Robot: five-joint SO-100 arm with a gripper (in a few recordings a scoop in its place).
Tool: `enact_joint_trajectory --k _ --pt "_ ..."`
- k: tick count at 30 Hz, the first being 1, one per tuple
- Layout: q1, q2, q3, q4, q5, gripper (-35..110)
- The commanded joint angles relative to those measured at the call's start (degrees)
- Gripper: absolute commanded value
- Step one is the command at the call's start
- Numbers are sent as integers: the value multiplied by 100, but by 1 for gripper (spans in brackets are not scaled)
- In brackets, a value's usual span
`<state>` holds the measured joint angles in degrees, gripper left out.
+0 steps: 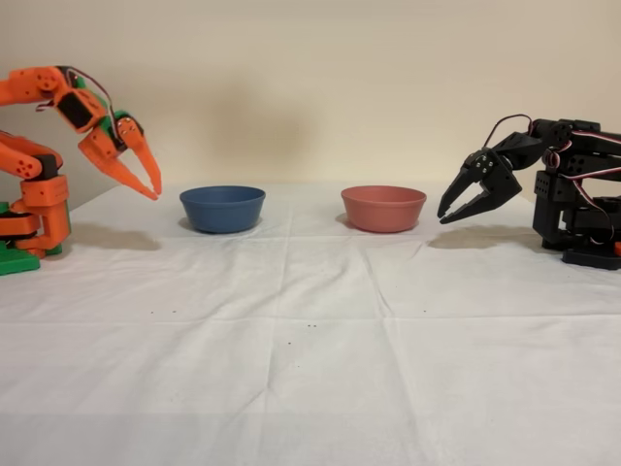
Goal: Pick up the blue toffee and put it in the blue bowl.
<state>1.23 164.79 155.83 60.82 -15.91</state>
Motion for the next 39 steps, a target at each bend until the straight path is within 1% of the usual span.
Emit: enact_joint_trajectory --k 1,5,8,13,21,25,28,39 --pt "62 1187 589 44 132 0" --pt "-44 1846 1063 44 642 0" --pt "-18 2206 1397 9 809 0" --pt "141 2232 1723 -114 967 0" --pt "193 2232 2320 -800 888 0" --pt "149 2232 2320 -686 1125 0" --pt "-44 2232 2320 -343 1151 0" --pt "62 2232 2320 123 1037 0"
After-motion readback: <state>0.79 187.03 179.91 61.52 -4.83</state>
